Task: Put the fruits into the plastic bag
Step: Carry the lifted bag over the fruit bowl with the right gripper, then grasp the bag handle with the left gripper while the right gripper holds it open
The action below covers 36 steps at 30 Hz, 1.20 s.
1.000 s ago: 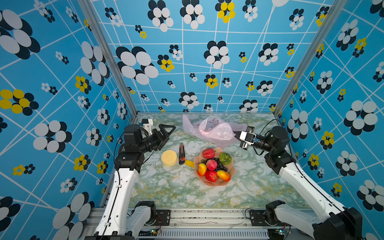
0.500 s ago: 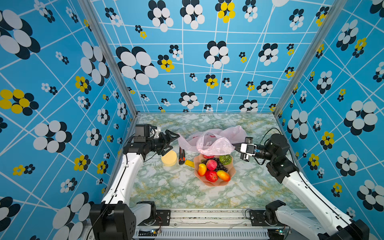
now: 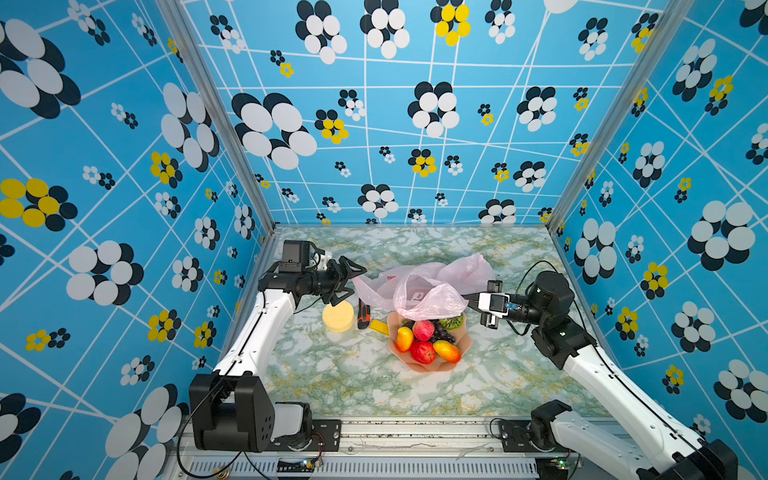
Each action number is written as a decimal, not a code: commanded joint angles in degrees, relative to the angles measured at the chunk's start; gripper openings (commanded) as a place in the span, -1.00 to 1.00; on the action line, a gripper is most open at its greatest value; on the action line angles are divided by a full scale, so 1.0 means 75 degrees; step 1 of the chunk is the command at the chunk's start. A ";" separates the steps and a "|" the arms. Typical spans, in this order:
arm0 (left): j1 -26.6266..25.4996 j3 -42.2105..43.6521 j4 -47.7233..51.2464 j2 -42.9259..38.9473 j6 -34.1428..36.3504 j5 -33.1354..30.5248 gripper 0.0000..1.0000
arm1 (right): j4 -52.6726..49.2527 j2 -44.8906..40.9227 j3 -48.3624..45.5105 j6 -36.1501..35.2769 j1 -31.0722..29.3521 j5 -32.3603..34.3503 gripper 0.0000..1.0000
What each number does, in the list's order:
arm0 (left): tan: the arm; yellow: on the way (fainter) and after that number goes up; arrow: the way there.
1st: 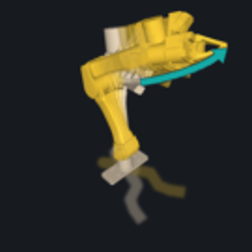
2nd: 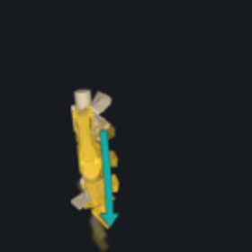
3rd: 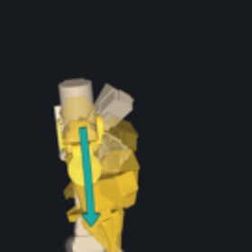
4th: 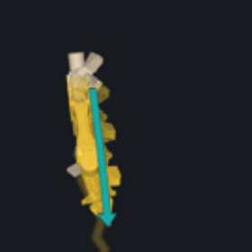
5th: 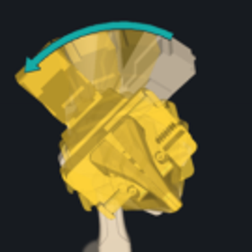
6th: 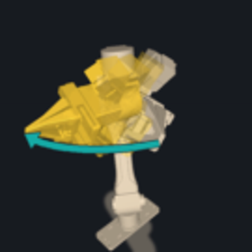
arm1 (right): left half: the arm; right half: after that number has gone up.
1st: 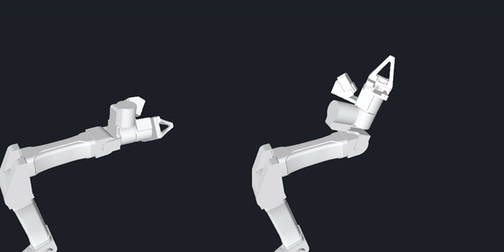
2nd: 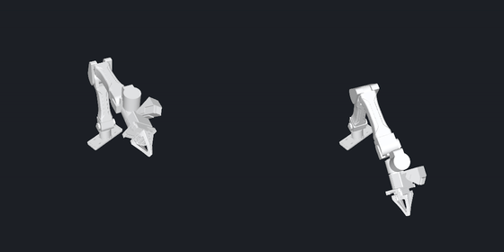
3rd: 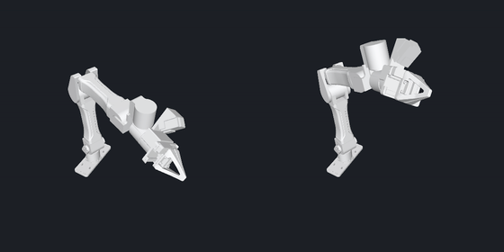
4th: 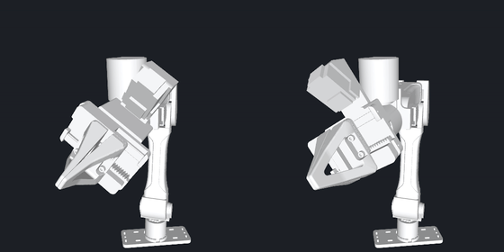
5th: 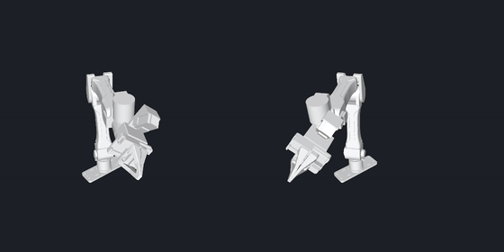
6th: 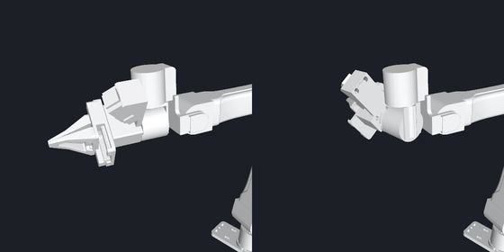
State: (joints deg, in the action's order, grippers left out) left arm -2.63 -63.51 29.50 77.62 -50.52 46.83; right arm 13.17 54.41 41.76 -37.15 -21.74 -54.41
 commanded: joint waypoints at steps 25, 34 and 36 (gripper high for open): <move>-0.1507 -0.2365 -0.1483 0.1150 -0.0835 0.0022 -1.00 | -0.2199 -0.1898 0.0679 0.6523 -0.0066 0.6212 0.99; -0.2492 -0.4086 -0.1201 0.1840 -0.0293 -0.0709 -1.00 | -0.8982 -0.1600 0.3468 0.8555 -0.0067 0.6801 0.99; -0.2720 -0.4248 -0.1069 0.1916 -0.0088 -0.0782 -1.00 | -0.9232 -0.1702 0.3605 0.8565 -0.0067 0.6176 0.99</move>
State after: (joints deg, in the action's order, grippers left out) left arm -20.84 -92.79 19.42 90.61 -54.74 42.89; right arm -40.07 41.78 67.94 21.10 -22.00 -5.87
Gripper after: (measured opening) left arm 0.043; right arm 0.994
